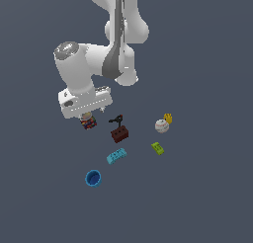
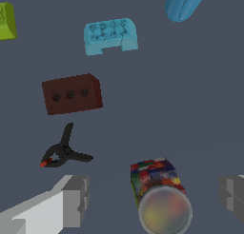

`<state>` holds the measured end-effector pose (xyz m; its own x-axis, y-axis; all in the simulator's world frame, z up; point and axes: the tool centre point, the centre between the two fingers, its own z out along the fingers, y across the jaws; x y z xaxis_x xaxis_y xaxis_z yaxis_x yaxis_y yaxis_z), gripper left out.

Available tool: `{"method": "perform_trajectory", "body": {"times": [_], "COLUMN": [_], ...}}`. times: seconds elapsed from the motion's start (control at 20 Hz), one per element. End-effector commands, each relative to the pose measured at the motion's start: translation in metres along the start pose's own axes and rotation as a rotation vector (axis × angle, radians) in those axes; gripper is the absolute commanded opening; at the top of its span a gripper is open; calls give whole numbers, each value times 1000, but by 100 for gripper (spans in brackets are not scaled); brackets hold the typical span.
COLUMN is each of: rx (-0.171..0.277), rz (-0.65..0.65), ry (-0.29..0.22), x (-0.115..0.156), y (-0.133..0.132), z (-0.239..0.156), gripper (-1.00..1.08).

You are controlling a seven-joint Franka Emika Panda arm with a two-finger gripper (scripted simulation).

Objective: Pick up a designated object from a clutter of objects.

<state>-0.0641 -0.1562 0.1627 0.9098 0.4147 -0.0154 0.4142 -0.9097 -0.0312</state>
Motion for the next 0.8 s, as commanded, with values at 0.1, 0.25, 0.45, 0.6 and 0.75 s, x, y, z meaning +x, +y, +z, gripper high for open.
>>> {"method": "perform_trajectory", "body": {"times": [0.1,0.25,0.45,0.6,0.75], "rx": [-7,-13,-20,-25,-29], "rz": [-66,-109,-156,-184,-204], "ry": [7,10,12,12,12], "x": [-21,-35,-51,-61,-68], "y": [11,17,24,27,29], "z": [17,27,38,45,50], "gripper": [100,100,100,100,100]}}
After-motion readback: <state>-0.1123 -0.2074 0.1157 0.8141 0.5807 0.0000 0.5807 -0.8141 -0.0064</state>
